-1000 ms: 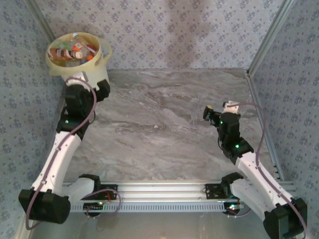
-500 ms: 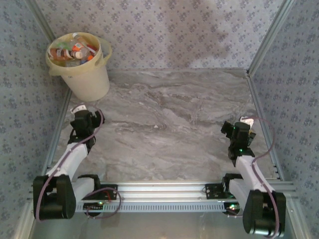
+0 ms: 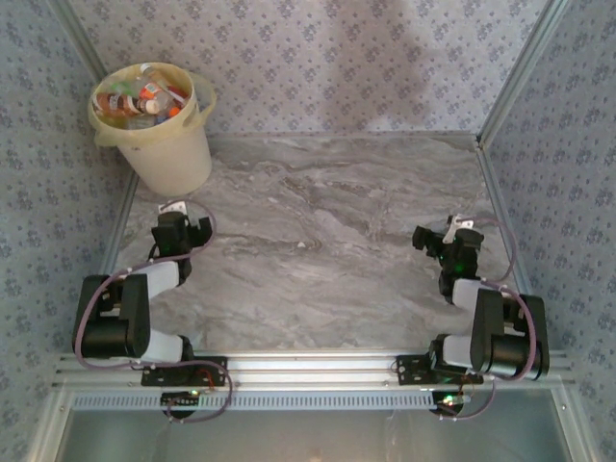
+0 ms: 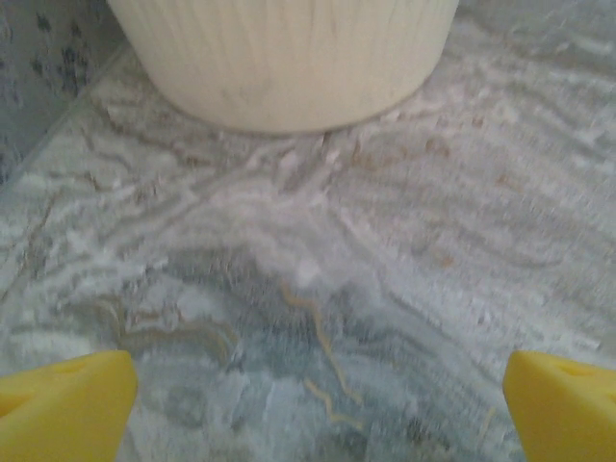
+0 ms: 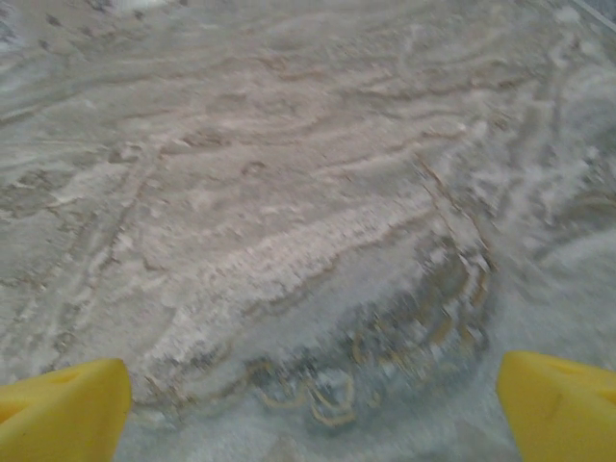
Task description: Put the plastic bottles in the bin
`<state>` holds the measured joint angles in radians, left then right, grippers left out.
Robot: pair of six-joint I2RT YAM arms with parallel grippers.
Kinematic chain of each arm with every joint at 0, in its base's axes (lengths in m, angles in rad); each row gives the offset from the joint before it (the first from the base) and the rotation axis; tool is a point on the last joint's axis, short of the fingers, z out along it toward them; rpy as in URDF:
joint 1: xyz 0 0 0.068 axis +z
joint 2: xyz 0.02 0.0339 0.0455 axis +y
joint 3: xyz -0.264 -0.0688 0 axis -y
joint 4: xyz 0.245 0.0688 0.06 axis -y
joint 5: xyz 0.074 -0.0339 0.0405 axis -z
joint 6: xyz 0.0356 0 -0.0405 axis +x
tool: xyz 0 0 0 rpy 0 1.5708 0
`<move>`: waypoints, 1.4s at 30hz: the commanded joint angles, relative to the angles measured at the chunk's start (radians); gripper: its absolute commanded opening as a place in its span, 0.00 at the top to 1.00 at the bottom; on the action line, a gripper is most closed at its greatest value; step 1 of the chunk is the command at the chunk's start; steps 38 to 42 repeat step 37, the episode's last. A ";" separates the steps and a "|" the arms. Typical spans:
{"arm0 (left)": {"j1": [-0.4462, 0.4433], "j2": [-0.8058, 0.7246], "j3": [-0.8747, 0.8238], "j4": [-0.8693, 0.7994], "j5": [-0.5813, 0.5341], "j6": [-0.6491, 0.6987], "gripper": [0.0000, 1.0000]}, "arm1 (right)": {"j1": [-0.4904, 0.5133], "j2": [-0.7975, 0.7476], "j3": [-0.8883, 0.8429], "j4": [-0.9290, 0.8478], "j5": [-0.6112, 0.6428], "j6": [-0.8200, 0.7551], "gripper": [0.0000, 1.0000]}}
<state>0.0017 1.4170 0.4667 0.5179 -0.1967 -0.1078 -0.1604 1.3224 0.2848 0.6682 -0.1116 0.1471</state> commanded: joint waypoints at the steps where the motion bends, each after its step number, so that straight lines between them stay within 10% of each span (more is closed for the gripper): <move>1: 0.024 0.054 -0.008 0.165 0.074 0.039 0.02 | 0.027 0.033 0.015 0.177 -0.028 -0.091 0.00; 11: -0.012 0.115 -0.076 0.337 -0.047 0.040 0.02 | 0.055 0.264 -0.084 0.607 -0.027 -0.081 0.00; 17: -0.015 0.114 -0.076 0.336 -0.072 0.034 0.02 | 0.130 0.207 0.107 0.156 0.161 -0.132 0.00; 42: -0.014 0.114 -0.077 0.337 -0.071 0.033 0.02 | 0.145 0.217 0.076 0.235 0.255 -0.132 0.00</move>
